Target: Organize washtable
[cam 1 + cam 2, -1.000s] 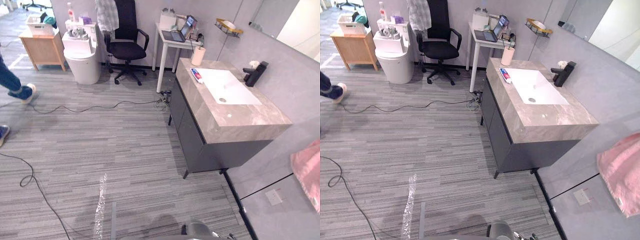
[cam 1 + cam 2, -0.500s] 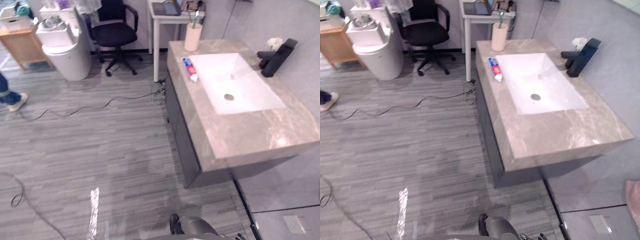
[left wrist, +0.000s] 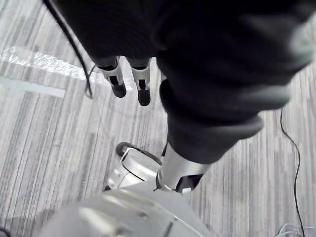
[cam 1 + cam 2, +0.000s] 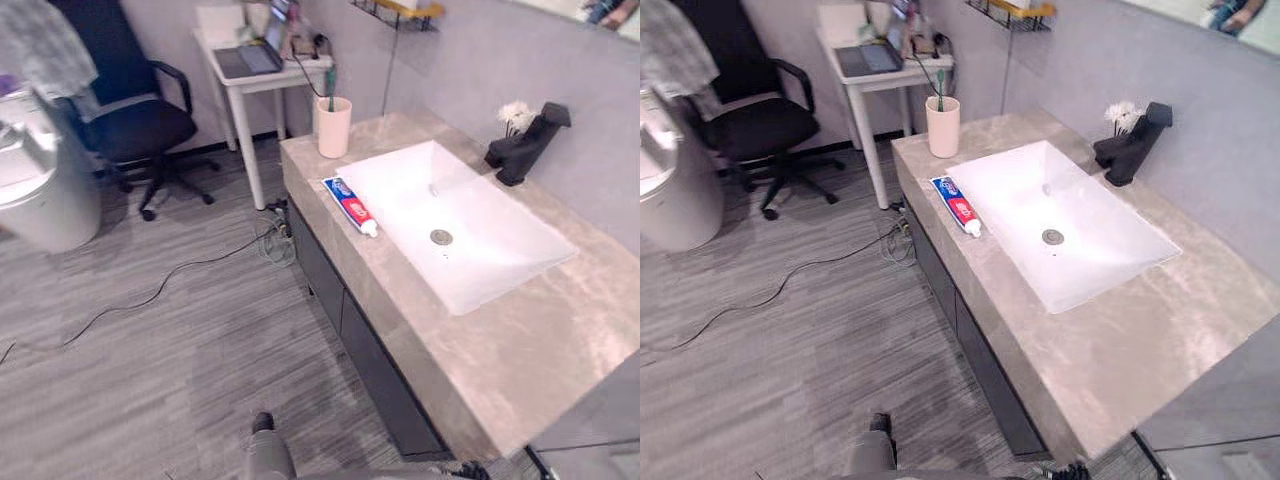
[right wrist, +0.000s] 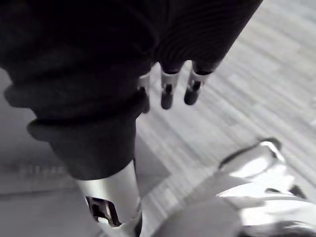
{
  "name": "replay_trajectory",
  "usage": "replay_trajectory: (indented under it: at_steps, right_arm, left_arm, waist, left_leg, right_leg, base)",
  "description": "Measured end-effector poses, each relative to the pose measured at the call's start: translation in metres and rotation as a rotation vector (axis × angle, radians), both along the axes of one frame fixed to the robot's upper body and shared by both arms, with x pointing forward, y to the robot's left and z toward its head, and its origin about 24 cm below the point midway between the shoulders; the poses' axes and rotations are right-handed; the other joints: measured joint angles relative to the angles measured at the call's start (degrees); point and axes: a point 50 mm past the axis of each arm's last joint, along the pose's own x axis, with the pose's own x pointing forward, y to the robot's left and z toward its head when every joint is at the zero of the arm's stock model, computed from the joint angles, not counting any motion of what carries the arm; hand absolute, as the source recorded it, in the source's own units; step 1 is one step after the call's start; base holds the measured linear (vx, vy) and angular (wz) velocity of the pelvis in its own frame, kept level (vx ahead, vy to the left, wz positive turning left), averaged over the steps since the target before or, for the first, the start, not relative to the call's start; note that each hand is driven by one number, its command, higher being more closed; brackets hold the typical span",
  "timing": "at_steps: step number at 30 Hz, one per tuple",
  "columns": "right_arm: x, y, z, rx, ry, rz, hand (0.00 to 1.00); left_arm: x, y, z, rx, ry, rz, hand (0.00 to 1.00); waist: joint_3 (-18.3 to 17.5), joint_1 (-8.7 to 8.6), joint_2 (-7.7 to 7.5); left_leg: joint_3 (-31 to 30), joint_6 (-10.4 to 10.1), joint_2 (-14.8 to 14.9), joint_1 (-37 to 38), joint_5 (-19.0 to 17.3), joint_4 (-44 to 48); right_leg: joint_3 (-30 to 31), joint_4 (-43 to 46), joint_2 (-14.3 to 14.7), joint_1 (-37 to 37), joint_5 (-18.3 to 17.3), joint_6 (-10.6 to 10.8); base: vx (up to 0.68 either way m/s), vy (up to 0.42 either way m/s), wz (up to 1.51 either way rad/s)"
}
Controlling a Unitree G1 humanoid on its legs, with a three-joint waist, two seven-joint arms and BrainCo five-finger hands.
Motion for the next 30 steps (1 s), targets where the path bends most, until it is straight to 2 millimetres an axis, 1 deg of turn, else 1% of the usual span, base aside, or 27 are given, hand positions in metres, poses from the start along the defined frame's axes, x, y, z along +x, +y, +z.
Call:
replay_trajectory:
  at_steps: [1,3,4,5,6,7,8,9,11,12,13,14,15,16,17,18,19,20,21,22,23,24,25,26,27,30]
  right_arm:
    - [-0.004,0.004,-0.001,0.009,0.008,-0.026,0.0]
    - [-0.009,0.007,-0.002,0.011,0.025,-0.057,0.0]
    - [-0.009,0.006,-0.002,0.006,0.019,-0.058,0.0]
    - [-0.009,0.004,-0.002,-0.002,0.02,-0.052,0.0]
    - [-0.007,0.0,-0.001,-0.014,0.015,-0.046,0.0]
    - [-0.006,-0.003,0.0,-0.023,0.013,-0.047,0.0]
    - [-0.005,-0.006,0.001,-0.032,0.005,-0.061,0.0]
    - [-0.006,-0.006,0.001,-0.033,0.007,-0.07,0.0]
    - [-0.011,-0.008,0.002,-0.039,0.011,-0.088,0.0]
    - [-0.01,-0.009,0.002,-0.042,0.006,-0.091,0.0]
    - [-0.008,-0.011,0.004,-0.047,-0.008,-0.099,0.0]
    - [-0.007,-0.01,0.005,-0.046,-0.02,-0.11,0.0]
    - [-0.007,-0.01,0.005,-0.042,-0.025,-0.117,0.0]
    - [-0.008,-0.009,0.005,-0.038,-0.029,-0.123,0.0]
    - [-0.007,-0.009,0.005,-0.039,-0.032,-0.108,0.0]
    - [-0.006,-0.01,0.005,-0.041,-0.037,-0.091,0.0]
    - [-0.004,-0.004,0.005,-0.032,-0.044,-0.051,0.0]
    - [-0.006,-0.001,0.004,-0.028,-0.035,-0.019,0.0]
    - [-0.008,-0.002,0.004,-0.031,-0.023,-0.003,0.0]
    - [-0.007,-0.007,0.005,-0.048,-0.019,0.026,0.0]
    - [-0.004,-0.011,0.005,-0.063,-0.024,0.044,0.0]
    - [-0.004,-0.013,0.006,-0.067,-0.022,0.046,0.0]
    - [-0.004,-0.013,0.005,-0.065,-0.014,0.052,0.0]
    - [-0.006,-0.012,0.004,-0.063,-0.009,0.051,0.0]
    - [-0.011,-0.011,0.003,-0.06,0.007,0.059,0.0]
    - [-0.016,-0.01,0.002,-0.06,0.028,0.079,0.0]
  left_arm:
    - [0.003,0.005,0.002,0.016,-0.008,-0.001,0.0]
    - [0.004,0.007,0.002,0.024,-0.007,-0.004,0.0]
    - [0.005,0.007,0.002,0.025,-0.011,-0.014,0.0]
    - [0.005,0.005,0.002,0.02,-0.011,-0.015,0.0]
    - [0.005,0.002,0.001,0.015,-0.011,-0.015,0.0]
    - [0.005,0.0,0.001,0.01,-0.011,-0.019,0.0]
    - [0.007,-0.002,0.001,0.007,-0.009,-0.047,0.0]
    - [0.01,-0.005,0.0,0.005,-0.012,-0.073,0.0]
    - [0.023,-0.007,0.002,0.019,-0.029,-0.154,0.0]
    - [0.026,-0.008,0.003,0.025,-0.033,-0.177,0.0]
    - [0.029,-0.01,0.003,0.028,-0.033,-0.212,0.0]
    - [0.029,-0.011,0.003,0.033,-0.03,-0.232,0.0]
    - [0.029,-0.011,0.003,0.037,-0.025,-0.242,0.0]
    - [0.027,-0.011,0.003,0.042,-0.016,-0.257,0.0]
    - [0.024,-0.011,0.002,0.043,-0.006,-0.265,0.0]
    - [0.023,-0.01,0.002,0.046,-0.001,-0.267,0.0]
    - [0.022,-0.006,0.003,0.053,0.002,-0.266,0.0]
    - [0.022,-0.003,0.003,0.059,0.002,-0.264,0.0]
    - [0.021,-0.004,0.002,0.052,0.008,-0.256,0.0]
    - [0.014,-0.012,-0.002,0.019,0.034,-0.231,0.0]
    - [0.01,-0.015,-0.003,0.005,0.052,-0.225,0.0]
    - [0.008,-0.015,-0.003,0.004,0.058,-0.225,0.0]
    - [0.007,-0.014,-0.004,0.002,0.065,-0.225,0.0]
    - [0.007,-0.014,-0.004,-0.001,0.071,-0.228,0.0]
    - [0.005,-0.014,-0.004,-0.002,0.077,-0.23,0.0]
    - [0.005,-0.012,-0.004,0.004,0.078,-0.238,0.0]
  waist:
    - [0.05,0.33,-0.41]
    - [-0.58,0.3,-1.36]
    - [-0.51,0.33,-1.13]
    - [-0.69,0.46,-0.69]
    - [-1.14,0.56,0.36]
    - [-1.22,0.5,1.15]
    - [-1.81,0.17,2.07]
    - [-1.83,-0.06,2.22]
    - [-1.65,-0.41,2.7]
    - [-1.5,-0.4,2.95]
    - [-1.26,-0.29,3.51]
    - [-1.2,-0.08,3.57]
    - [-1.16,0.02,3.57]
    - [-1.17,0.14,3.65]
    - [-1.24,0.41,3.74]
    - [-1.3,0.49,3.29]
    - [-1.58,0.17,2.19]
    - [-1.71,0.43,1.04]
    - [-1.84,1.08,0.74]
    - [-2.75,2.24,1.46]
    - [-2.95,2.68,2.25]
    - [-2.99,2.81,2.18]
    - [-2.86,2.77,2.2]
    - [-2.72,2.55,2.08]
    - [-2.71,1.87,2.06]
    - [-2.69,2.02,1.38]
  left_leg:
    - [0.05,-0.06,0.46,-0.22,-0.47,2.02]
    - [0.01,0.56,0.73,0.62,-1.34,3.83]
    - [-0.86,-0.13,1.16,0.7,-2.84,6.49]
    - [-1.41,-1.52,1.74,0.71,-4.51,8.65]
    - [-1.46,-3.13,3.61,1.1,-6.87,10.59]
    - [-1.18,-3.41,4.55,1.48,-7.87,10.91]
    - [-0.25,-2.99,5.48,1.99,-9.17,10.38]
    - [0.11,-2.9,5.51,2.32,-9.5,9.92]
    - [2.99,-2.84,5.76,3.63,-9.62,7.87]
    - [4.22,-2.81,6.13,4.46,-9.63,7.0]
    - [6.37,-2.79,7.02,6.24,-9.61,4.87]
    - [8.41,-2.05,7.39,8.42,-9.07,2.51]
    - [9.55,-1.55,7.35,9.63,-8.66,1.27]
    - [12.1,-0.46,7.0,12.18,-7.92,-1.11]
    - [14.93,0.49,6.69,14.57,-7.31,-3.42]
    - [16.22,0.7,6.53,15.26,-7.18,-4.11]
    - [17.93,1.59,5.87,15.69,-7.37,-4.92]
    - [19.22,2.36,3.73,16.93,-7.82,-5.29]
    - [20.28,2.73,2.65,17.49,-8.08,-5.58]
    - [21.63,3.15,1.97,16.81,-8.37,-6.18]
    - [21.38,3.24,0.72,16.51,-8.29,-7.67]
    - [20.88,3.53,0.1,16.43,-8.05,-8.11]
    - [21.14,3.51,-0.56,16.28,-7.0,-8.49]
    - [21.08,3.41,-0.64,16.23,-6.49,-8.99]
    - [20.51,3.76,-0.85,16.89,-5.86,-9.97]
    - [20.53,3.72,-1.07,18.99,-5.83,-10.94]
  right_leg:
    - [1.89,1.0,0.1,-0.57,2.04,0.75]
    - [4.75,2.25,0.08,-1.33,3.24,0.81]
    - [6.21,1.25,-0.14,-1.29,3.84,1.87]
    - [8.04,0.16,0.01,-1.07,4.01,2.44]
    - [10.54,-0.4,1.02,-1.4,4.61,3.53]
    - [11.55,-0.13,1.45,-2.12,4.83,3.93]
    - [12.71,0.79,1.91,-3.91,5.01,4.26]
    - [13.1,1.45,1.94,-4.78,5.08,4.38]
    - [12.8,4.95,2.32,-8.62,7.43,7.53]
    - [12.38,6.11,2.63,-9.63,8.56,7.41]
    - [9.41,7.91,3.04,-11.46,11.65,5.02]
    - [5.21,8.33,2.5,-12.63,14.97,2.88]
    - [2.95,8.12,1.84,-12.89,16.57,2.63]
    - [-1.18,7.83,0.52,-13.42,19.51,3.09]
    - [-4.62,9.2,-0.39,-14.14,19.81,3.76]
    - [-6.41,12.19,-0.33,-15.24,17.27,5.27]
    - [-12.14,16.57,-0.02,-16.41,12.08,4.39]
    - [-17.98,15.98,0.13,-16.5,11.2,3.61]
    - [-20.68,14.36,-0.95,-16.17,9.68,1.38]
    - [-20.72,9.14,-0.94,-15.58,9.54,1.16]
    - [-21.3,3.43,-1.04,-14.07,9.44,0.86]
    - [-21.58,1.04,-1.25,-13.87,9.3,0.63]
    - [-21.63,-3.26,-1.41,-13.07,9.24,0.65]
    - [-21.59,-4.17,-1.29,-13.01,9.49,0.9]
    - [-21.53,-4.51,-1.09,-12.58,9.75,0.9]
    - [-21.38,-5.71,-1.02,-10.85,9.96,1.02]
  base:
    - [0.33,0.288,-0.34]
    - [0.24,0.15,-0.62]
    - [0.17,0.072,-0.97]
    - [0.14,0.082,-1.31]
    - [0.08,0.076,-1.26]
    - [0.05,0.09,-1.32]
    - [-0.01,0.049,-0.89]
    - [-0.03,0.054,-0.87]
    - [-0.04,0.067,-0.64]
    - [-0.04,0.094,-0.65]
    - [-0.06,0.113,-0.72]
    - [-0.08,0.148,-0.73]
    - [-0.1,0.149,-0.73]
    - [-0.1,0.14,-0.78]
    - [-0.09,0.089,-0.8]
    - [-0.16,0.011,-0.65]
    - [-0.14,-0.078,-0.47]
    - [-0.08,-0.091,-0.51]
    - [0.04,-0.015,-0.92]
    - [0.02,0.059,-1.12]
    - [-0.01,0.076,-1.09]
    - [-0.02,0.013,-0.82]
    - [0.03,-0.027,-0.51]
    - [0.03,-0.051,-0.3]
    - [0.01,-0.04,-0.02]
    - [0.0,0.013,0.0]
